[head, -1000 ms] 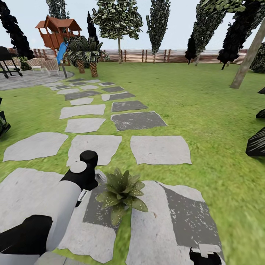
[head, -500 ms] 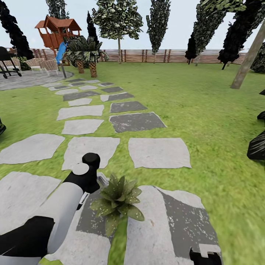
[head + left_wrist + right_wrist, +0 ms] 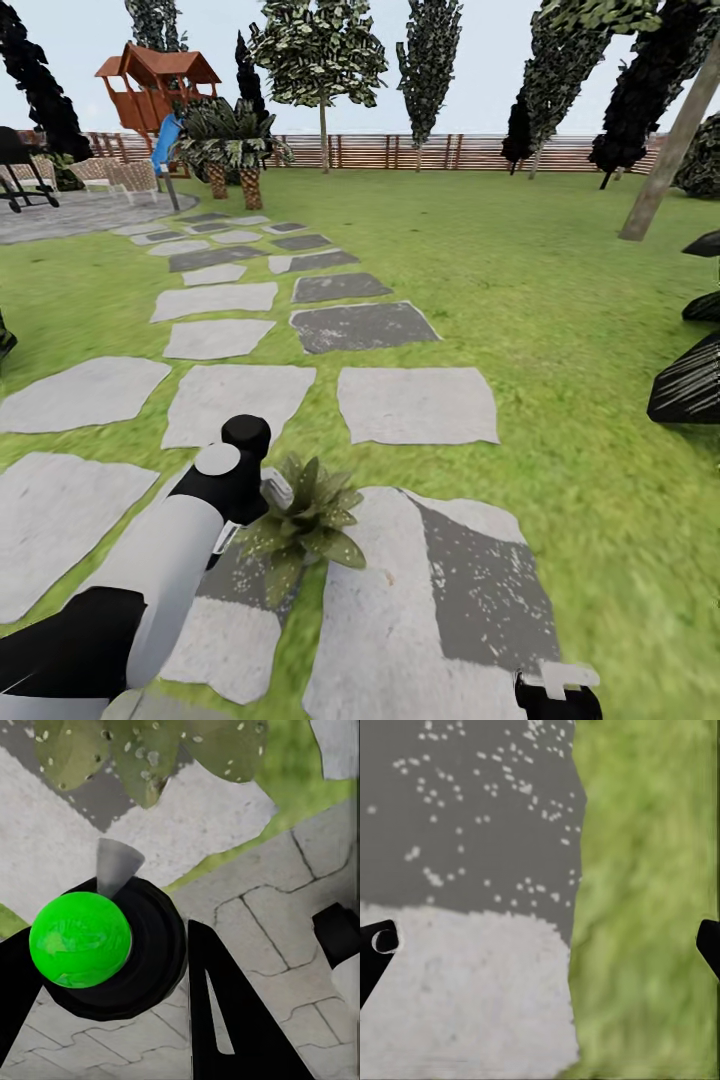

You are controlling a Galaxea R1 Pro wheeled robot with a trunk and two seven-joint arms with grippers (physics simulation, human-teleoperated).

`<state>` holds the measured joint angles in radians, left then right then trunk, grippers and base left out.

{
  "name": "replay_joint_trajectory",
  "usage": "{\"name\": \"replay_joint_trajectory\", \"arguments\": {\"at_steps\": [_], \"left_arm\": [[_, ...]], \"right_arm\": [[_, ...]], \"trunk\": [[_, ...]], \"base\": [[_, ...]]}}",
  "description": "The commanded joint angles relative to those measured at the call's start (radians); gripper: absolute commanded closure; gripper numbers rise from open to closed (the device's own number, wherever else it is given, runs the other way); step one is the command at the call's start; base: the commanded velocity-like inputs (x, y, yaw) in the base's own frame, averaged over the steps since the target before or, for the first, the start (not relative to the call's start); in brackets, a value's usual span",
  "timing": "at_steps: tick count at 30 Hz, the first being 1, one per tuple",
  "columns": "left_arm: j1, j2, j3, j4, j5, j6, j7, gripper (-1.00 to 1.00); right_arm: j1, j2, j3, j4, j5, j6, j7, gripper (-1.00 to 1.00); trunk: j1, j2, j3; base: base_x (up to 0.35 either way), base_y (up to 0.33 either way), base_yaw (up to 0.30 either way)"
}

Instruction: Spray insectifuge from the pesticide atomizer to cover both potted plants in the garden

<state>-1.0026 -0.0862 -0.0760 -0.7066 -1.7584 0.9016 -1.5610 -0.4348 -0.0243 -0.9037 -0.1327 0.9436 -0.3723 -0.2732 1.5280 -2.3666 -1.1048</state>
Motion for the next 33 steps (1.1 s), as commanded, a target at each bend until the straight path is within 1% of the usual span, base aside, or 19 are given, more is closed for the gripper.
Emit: {"name": "replay_joint_trajectory", "arguments": {"at_steps": [1,7,10,12,15,16,18,21,23,24,25,26,27,28,29,30,31,32,33], "left_arm": [[-0.001,0.0,-0.001,-0.001,-0.009,0.011,-0.01,1.0],[0.0,0.0,-0.001,-0.001,-0.009,0.011,-0.01,1.0],[0.003,0.006,0.005,0.0,-0.008,0.01,-0.01,1.0],[0.019,0.018,0.008,0.0,-0.005,0.009,-0.01,1.0],[0.045,0.049,0.013,0.0,0.001,0.006,-0.01,1.0],[0.048,0.065,0.014,0.0,0.002,0.006,-0.01,1.0],[0.052,0.086,0.015,-0.001,0.02,0.006,-0.01,1.0],[0.1,0.123,0.022,-0.018,0.107,0.004,-0.01,1.0],[0.131,0.156,0.024,-0.027,0.201,0.002,-0.01,1.0],[0.146,0.177,0.025,-0.029,0.288,-0.014,-0.01,1.0],[0.16,0.194,0.025,-0.03,0.386,-0.058,-0.01,1.0],[0.171,0.205,0.026,-0.028,0.461,-0.106,0.025,1.0],[0.186,0.216,0.029,-0.025,0.553,-0.173,0.091,1.0],[0.213,0.229,0.041,-0.021,0.683,-0.268,0.189,1.0],[0.245,0.236,0.057,-0.018,0.795,-0.354,0.282,1.0],[0.279,0.24,0.07,-0.017,0.88,-0.428,0.36,1.0],[0.3,0.242,0.076,-0.016,0.919,-0.475,0.4,1.0],[0.326,0.243,0.08,-0.015,0.956,-0.549,0.439,1.0],[0.346,0.243,0.083,-0.014,0.977,-0.623,0.459,1.0]], "right_arm": [[-0.001,0.0,-0.007,0.002,0.011,-0.004,-0.004,-1.0],[-0.001,0.0,-0.007,0.002,0.011,-0.004,-0.004,-1.0],[-0.001,0.0,-0.007,0.002,0.011,-0.004,-0.004,-1.0],[-0.001,0.0,-0.007,0.002,0.011,-0.004,-0.004,-1.0],[-0.001,0.0,-0.007,0.002,0.011,-0.004,-0.004,-1.0],[-0.001,0.0,-0.007,0.002,0.011,-0.004,-0.004,-1.0],[-0.001,0.0,-0.007,0.001,0.011,-0.005,-0.004,-1.0],[-0.001,0.0,-0.007,0.001,0.011,-0.004,-0.003,-1.0],[-0.001,0.001,-0.003,0.002,0.013,-0.004,-0.001,-1.0],[-0.001,0.001,-0.001,0.002,0.015,-0.004,0.001,-1.0],[-0.001,0.0,0.0,0.002,0.024,-0.004,0.002,-1.0],[-0.001,0.0,0.004,0.002,0.039,-0.005,0.005,-1.0],[-0.001,0.0,0.017,0.001,0.07,-0.005,0.013,-1.0],[-0.001,-0.001,0.04,-0.001,0.123,-0.006,0.031,-1.0],[-0.001,-0.001,0.059,-0.003,0.174,-0.007,0.053,-1.0],[-0.001,-0.003,0.069,-0.006,0.214,-0.008,0.078,-1.0],[-0.001,-0.006,0.074,-0.011,0.232,-0.008,0.097,-1.0],[-0.001,-0.01,0.078,-0.027,0.249,-0.008,0.139,-1.0],[-0.001,-0.012,0.08,-0.055,0.258,-0.008,0.196,-1.0]], "trunk": [[-0.001,0.0,-0.001],[-0.001,0.0,-0.001],[-0.001,0.0,-0.001],[-0.001,0.0,-0.001],[-0.001,0.0,-0.001],[-0.001,0.0,-0.001],[-0.001,0.0,-0.001],[-0.001,0.0,-0.001],[-0.001,0.0,-0.001],[-0.001,0.0,-0.001],[-0.001,0.0,-0.001],[-0.001,0.0,-0.001],[-0.001,0.0,-0.001],[-0.001,0.0,-0.001],[-0.001,0.0,-0.001],[-0.001,0.0,-0.001],[-0.001,0.0,-0.001],[-0.001,0.0,-0.001],[-0.001,0.0,-0.001]], "base": [[-0.341,-0.001,0.0],[-0.341,0.0,0.0],[-0.342,0.0,0.0],[-0.342,0.0,0.0],[-0.342,0.0,0.0],[-0.342,0.0,0.0],[-0.342,0.0,0.0],[-0.342,0.0,0.0],[-0.334,0.0,0.0],[-0.302,0.0,0.0],[-0.263,0.0,0.0],[-0.223,0.0,0.0],[-0.163,0.0,0.0],[-0.083,0.0,0.0],[-0.043,0.0,0.0],[-0.022,0.0,0.0],[-0.014,0.0,0.0],[-0.007,0.0,0.0],[-0.004,0.0,0.0]]}}
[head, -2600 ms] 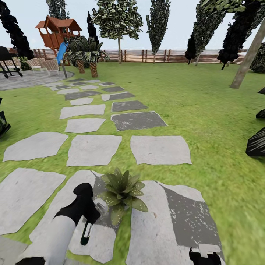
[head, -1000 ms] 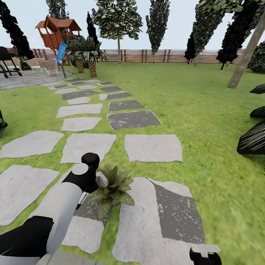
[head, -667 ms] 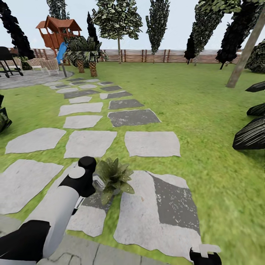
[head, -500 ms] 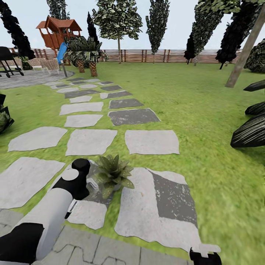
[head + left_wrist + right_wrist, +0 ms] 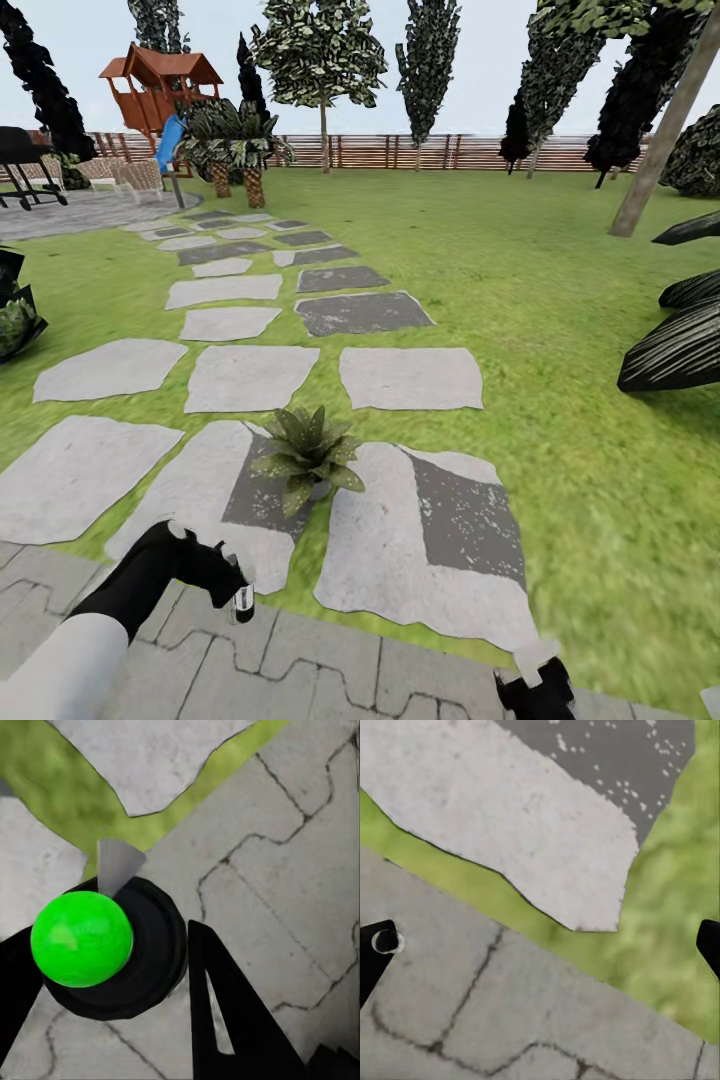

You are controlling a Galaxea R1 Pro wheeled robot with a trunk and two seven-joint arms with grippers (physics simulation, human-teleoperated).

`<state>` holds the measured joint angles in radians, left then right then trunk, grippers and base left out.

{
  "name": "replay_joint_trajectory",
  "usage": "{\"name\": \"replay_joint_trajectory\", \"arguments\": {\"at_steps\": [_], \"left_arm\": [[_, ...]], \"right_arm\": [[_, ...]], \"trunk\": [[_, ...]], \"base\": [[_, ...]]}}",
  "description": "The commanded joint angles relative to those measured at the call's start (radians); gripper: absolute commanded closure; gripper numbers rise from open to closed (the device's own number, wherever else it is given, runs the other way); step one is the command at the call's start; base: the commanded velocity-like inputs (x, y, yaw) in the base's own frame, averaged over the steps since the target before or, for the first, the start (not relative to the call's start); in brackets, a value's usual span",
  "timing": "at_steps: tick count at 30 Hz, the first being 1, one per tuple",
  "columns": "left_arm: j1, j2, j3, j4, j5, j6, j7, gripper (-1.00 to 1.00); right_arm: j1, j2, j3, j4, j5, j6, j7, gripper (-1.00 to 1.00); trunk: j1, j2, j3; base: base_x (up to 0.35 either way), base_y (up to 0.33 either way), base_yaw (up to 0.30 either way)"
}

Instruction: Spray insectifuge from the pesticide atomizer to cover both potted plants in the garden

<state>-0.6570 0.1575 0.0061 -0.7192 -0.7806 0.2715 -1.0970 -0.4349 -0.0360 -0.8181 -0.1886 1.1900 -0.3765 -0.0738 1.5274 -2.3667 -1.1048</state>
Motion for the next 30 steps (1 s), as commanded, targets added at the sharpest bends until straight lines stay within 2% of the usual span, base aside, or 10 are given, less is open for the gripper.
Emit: {"name": "replay_joint_trajectory", "arguments": {"at_steps": [1,3,4,5,7,9,12,18,25,30], "left_arm": [[0.009,0.0,0.002,0.001,0.007,-0.041,0.003,1.0],[0.021,-0.002,0.004,0.033,0.018,-0.157,0.013,1.0],[0.023,-0.002,0.004,0.052,0.019,-0.192,0.015,1.0],[0.024,-0.004,0.004,0.067,0.019,-0.213,0.016,1.0],[0.025,-0.005,0.001,0.081,0.015,-0.229,0.017,1.0],[0.013,0.007,0.012,0.072,0.013,-0.229,0.005,1.0],[0.002,0.005,0.009,0.07,0.014,-0.23,-0.003,1.0],[0.011,-0.029,-0.025,0.104,0.008,-0.233,0.009,1.0],[0.01,-0.066,-0.065,0.107,0.004,-0.231,0.044,1.0],[0.004,-0.092,-0.092,0.107,0.002,-0.227,0.073,1.0]], "right_arm": [[-0.001,-0.001,-0.005,-0.025,0.015,-0.004,0.045,-1.0],[-0.001,-0.001,-0.004,-0.112,0.019,-0.004,0.219,-1.0],[-0.001,-0.001,-0.004,-0.146,0.02,-0.004,0.305,-1.0],[-0.002,-0.001,-0.003,-0.168,0.02,-0.004,0.384,-1.0],[-0.006,-0.001,-0.003,-0.187,0.02,-0.004,0.5,-1.0],[-0.018,0.011,0.002,-0.198,0.017,-0.015,0.5,-1.0],[-0.027,0.028,0.003,-0.2,0.017,-0.021,0.5,-1.0],[-0.049,0.062,0.027,-0.209,0.02,-0.055,0.516,-1.0],[-0.089,0.101,0.066,-0.228,0.018,-0.094,0.555,-1.0],[-0.118,0.13,0.094,-0.23,0.017,-0.091,0.583,-1.0]], "trunk": [[0.0,0.0,-0.001],[0.0,0.0,-0.001],[0.0,0.0,-0.001],[0.0,0.0,-0.001],[0.0,0.0,-0.001],[0.0,0.0,-0.001],[0.0,0.0,-0.001],[0.0,0.0,-0.001],[0.0,0.0,-0.001],[0.0,0.0,-0.001]], "base": [[-0.002,0.0,0.0],[-0.001,0.0,0.0],[0.0,0.0,0.0],[0.0,0.0,0.0],[0.0,0.0,0.0],[0.0,0.0,0.0],[0.0,0.0,0.0],[0.0,0.0,0.0],[0.0,0.0,0.0],[0.0,0.0,0.0]]}}
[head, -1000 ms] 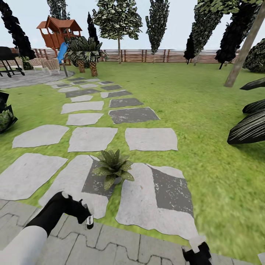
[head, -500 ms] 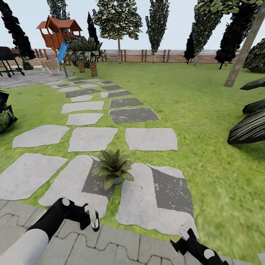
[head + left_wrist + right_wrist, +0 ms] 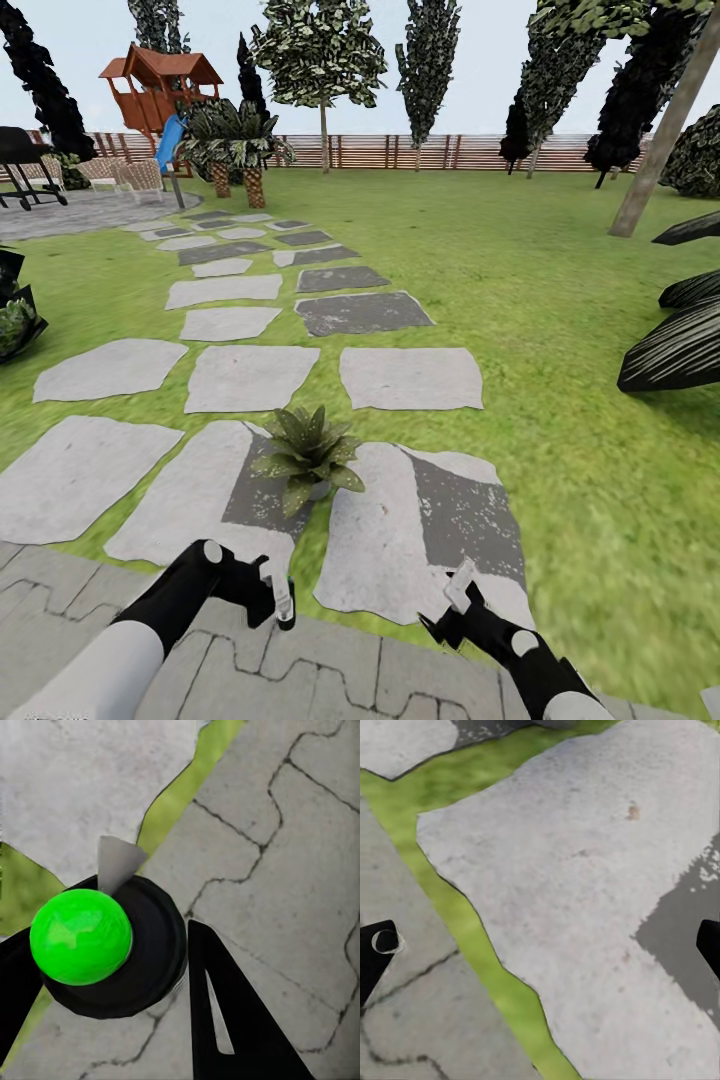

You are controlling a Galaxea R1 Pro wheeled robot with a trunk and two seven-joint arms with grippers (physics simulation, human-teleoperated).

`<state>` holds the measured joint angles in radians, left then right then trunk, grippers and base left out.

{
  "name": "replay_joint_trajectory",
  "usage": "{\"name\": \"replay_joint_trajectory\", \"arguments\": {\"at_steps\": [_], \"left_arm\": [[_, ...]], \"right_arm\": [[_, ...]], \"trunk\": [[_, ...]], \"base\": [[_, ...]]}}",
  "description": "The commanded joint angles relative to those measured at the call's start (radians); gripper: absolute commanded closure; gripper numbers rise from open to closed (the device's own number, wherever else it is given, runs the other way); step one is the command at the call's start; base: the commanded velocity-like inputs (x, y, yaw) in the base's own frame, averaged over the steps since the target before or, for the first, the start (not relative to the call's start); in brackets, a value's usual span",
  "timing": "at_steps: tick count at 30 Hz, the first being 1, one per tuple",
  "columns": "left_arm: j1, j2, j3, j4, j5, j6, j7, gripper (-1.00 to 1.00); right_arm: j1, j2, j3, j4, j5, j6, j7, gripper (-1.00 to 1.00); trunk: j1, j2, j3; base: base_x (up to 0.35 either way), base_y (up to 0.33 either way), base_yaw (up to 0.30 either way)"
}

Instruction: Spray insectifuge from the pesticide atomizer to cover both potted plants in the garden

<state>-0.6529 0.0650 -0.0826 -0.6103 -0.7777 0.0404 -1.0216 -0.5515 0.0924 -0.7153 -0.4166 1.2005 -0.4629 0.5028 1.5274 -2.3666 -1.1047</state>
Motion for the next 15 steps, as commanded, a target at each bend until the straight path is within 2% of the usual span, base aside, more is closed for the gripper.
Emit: {"name": "replay_joint_trajectory", "arguments": {"at_steps": [1,2,3,6,7,12,15], "left_arm": [[-0.001,-0.001,-0.009,-0.002,-0.001,0.005,0.003,1.0],[-0.002,-0.002,-0.015,-0.002,-0.001,0.006,0.009,1.0],[-0.003,-0.003,-0.185,-0.002,-0.001,0.006,0.104,1.0],[-0.002,-0.005,-0.186,-0.002,-0.001,0.007,0.104,1.0],[-0.002,-0.005,-0.187,-0.001,-0.002,0.007,0.104,1.0],[-0.002,-0.005,-0.187,-0.001,-0.002,0.01,0.106,1.0],[0.0,-0.013,-0.188,0.0,-0.004,0.012,0.139,1.0]], "right_arm": [[-0.007,0.007,-0.003,-0.002,0.007,-0.004,0.012,-1.0],[-0.012,0.013,0.003,-0.002,0.007,-0.004,0.018,-1.0],[-0.096,0.082,0.103,-0.002,0.007,-0.004,0.321,-1.0],[-0.116,0.082,0.103,-0.002,0.007,-0.003,0.375,-1.0],[-0.121,0.082,0.103,-0.002,0.007,-0.003,0.384,1.0],[-0.126,0.082,0.103,-0.002,0.007,-0.003,0.391,1.0],[-0.139,0.082,0.103,-0.002,0.005,-0.003,0.392,1.0]], "trunk": [[0.0,0.0,-0.001],[0.0,0.0,-0.001],[0.0,0.0,-0.001],[0.0,0.0,-0.001],[0.0,0.0,-0.001],[0.0,0.0,-0.001],[0.0,0.0,-0.001]], "base": [[0.0,0.0,0.0],[0.0,0.0,0.0],[0.0,0.0,0.0],[0.0,0.0,0.0],[0.0,0.0,0.0],[0.0,0.0,0.0],[0.0,0.0,0.0]]}}
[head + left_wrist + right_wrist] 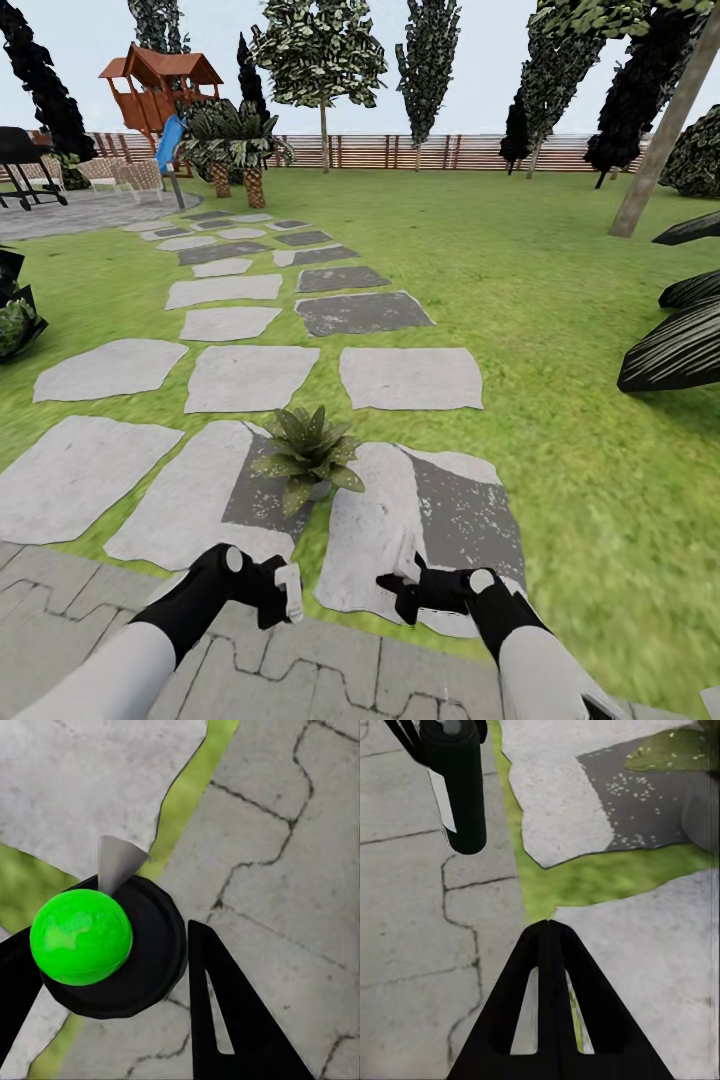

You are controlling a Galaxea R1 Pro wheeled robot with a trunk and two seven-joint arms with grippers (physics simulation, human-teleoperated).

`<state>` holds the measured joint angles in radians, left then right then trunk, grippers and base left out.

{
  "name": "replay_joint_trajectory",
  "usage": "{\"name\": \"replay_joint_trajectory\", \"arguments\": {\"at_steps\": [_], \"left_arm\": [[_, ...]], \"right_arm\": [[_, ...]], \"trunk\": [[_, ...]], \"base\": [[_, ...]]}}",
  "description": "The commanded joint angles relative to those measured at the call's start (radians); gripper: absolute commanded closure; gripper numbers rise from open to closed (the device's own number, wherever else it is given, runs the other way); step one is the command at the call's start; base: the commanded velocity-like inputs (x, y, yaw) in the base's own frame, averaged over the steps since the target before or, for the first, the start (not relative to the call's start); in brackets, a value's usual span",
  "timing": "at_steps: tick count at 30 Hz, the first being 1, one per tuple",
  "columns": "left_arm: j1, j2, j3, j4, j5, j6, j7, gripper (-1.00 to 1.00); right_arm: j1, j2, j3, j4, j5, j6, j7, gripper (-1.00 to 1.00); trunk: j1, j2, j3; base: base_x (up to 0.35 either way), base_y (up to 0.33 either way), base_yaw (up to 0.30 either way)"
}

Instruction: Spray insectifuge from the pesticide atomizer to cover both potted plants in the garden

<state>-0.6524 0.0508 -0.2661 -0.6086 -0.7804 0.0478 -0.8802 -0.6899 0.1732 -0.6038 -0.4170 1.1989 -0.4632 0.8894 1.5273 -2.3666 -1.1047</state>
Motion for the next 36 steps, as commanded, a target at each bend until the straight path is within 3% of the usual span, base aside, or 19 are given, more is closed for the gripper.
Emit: {"name": "replay_joint_trajectory", "arguments": {"at_steps": [1,3,6,14,22,27,30,36], "left_arm": [[0.0,-0.003,-0.004,-0.002,-0.011,0.006,0.007,1.0],[0.0,-0.014,-0.002,-0.002,-0.044,0.009,0.015,1.0],[0.0,-0.025,-0.001,-0.001,-0.061,0.01,0.018,1.0],[-0.001,-0.052,0.004,-0.002,-0.061,0.013,0.052,1.0],[-0.001,-0.056,0.01,-0.002,-0.053,0.014,0.058,1.0],[0.0,-0.066,0.013,0.0,-0.049,0.014,0.093,1.0],[0.001,-0.069,0.013,0.016,-0.047,0.013,0.102,1.0],[0.002,-0.119,0.012,0.026,-0.047,0.014,0.104,1.0]], "right_arm": [[-0.008,0.001,-0.008,-0.001,0.007,-0.003,0.006,1.0],[-0.025,0.001,-0.008,0.001,0.006,-0.002,0.01,1.0],[-0.041,0.001,-0.008,0.005,0.005,-0.002,0.029,1.0],[-0.046,0.001,-0.009,0.037,0.004,-0.002,0.038,1.0],[-0.051,0.001,-0.01,0.117,0.001,-0.002,0.04,1.0],[-0.061,0.001,-0.009,0.124,-0.095,0.0,0.042,1.0],[-0.068,0.001,-0.009,0.126,-0.106,0.0,0.042,1.0],[-0.069,0.001,-0.009,0.127,-0.108,0.0,0.042,1.0]], "trunk": [[0.0,0.0,-0.001],[0.0,0.0,-0.001],[0.0,0.0,-0.001],[0.0,0.0,-0.001],[0.0,0.0,-0.001],[0.0,0.0,-0.001],[0.0,0.0,-0.001],[0.0,0.0,-0.001]], "base": [[0.0,0.0,0.0],[0.0,0.0,0.0],[0.0,0.0,0.0],[0.0,0.0,0.0],[0.0,0.0,0.0],[0.0,0.0,0.0],[0.0,0.0,0.0],[0.0,0.0,0.0]]}}
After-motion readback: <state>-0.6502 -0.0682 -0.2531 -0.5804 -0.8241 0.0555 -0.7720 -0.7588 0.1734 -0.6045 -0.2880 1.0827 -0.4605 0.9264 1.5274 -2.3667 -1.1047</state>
